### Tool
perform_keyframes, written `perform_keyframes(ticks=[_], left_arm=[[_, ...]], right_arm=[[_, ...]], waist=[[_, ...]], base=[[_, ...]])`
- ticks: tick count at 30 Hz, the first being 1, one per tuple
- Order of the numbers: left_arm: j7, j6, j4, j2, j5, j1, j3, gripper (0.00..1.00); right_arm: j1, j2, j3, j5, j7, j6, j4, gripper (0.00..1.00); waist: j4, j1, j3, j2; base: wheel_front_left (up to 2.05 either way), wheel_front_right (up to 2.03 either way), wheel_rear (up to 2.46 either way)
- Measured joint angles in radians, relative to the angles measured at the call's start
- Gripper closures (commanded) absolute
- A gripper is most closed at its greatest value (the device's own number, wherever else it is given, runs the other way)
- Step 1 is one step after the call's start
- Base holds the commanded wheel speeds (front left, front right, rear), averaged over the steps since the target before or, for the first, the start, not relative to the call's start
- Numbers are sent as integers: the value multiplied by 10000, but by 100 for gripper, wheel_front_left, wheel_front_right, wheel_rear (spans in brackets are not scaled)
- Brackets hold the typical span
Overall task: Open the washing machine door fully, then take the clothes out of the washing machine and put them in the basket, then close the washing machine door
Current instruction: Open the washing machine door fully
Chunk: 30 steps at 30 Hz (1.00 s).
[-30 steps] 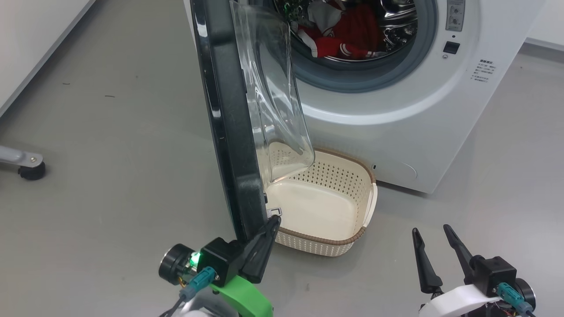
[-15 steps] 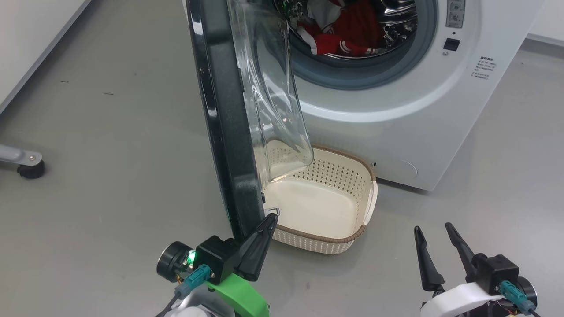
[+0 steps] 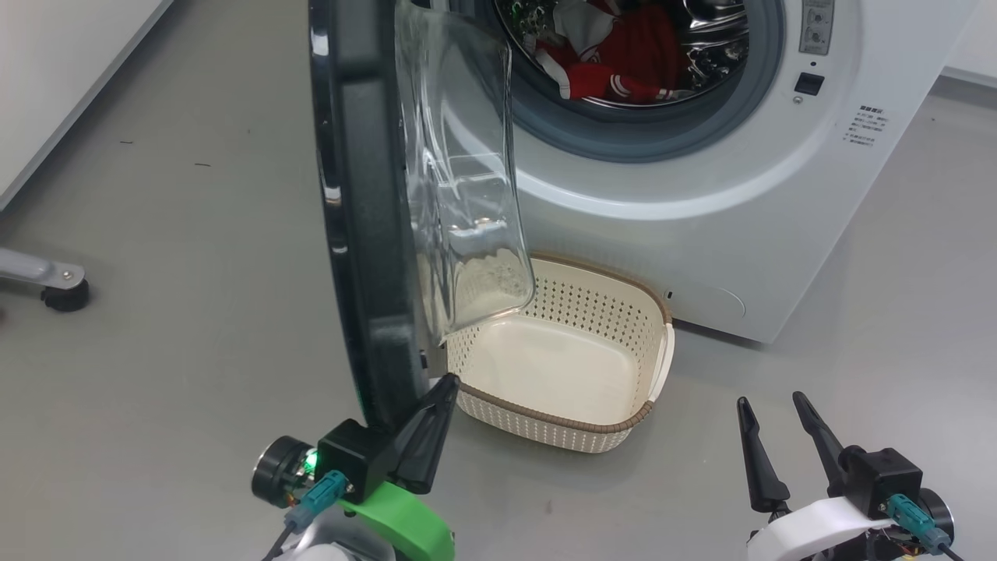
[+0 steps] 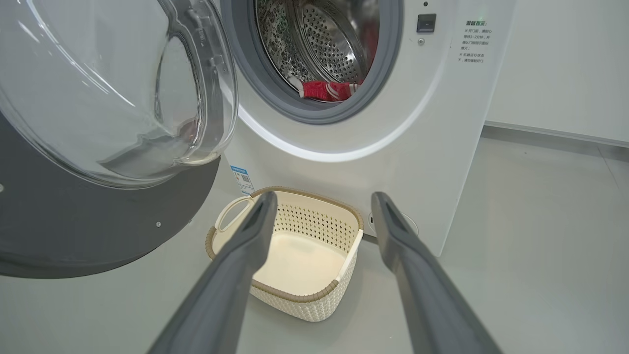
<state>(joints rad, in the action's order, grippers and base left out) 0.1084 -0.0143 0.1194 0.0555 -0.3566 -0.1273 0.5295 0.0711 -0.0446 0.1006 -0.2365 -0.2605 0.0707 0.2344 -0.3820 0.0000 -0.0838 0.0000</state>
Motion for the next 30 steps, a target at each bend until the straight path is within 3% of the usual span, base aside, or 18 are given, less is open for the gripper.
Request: perform_keyframes(ticks=[12, 30], left_arm=[[261, -414, 288, 309, -176, 96, -821, 100], [522, -690, 1212, 825, -470, -281, -2207, 100]], right_arm=[[0, 10, -25, 0, 0, 71, 13, 0], [-106, 23, -79, 67, 0, 104, -21, 0]], waist=[[-188, 0, 30, 0], [-157, 0, -216, 0]], base=[[0, 0, 0], [0, 0, 0]])
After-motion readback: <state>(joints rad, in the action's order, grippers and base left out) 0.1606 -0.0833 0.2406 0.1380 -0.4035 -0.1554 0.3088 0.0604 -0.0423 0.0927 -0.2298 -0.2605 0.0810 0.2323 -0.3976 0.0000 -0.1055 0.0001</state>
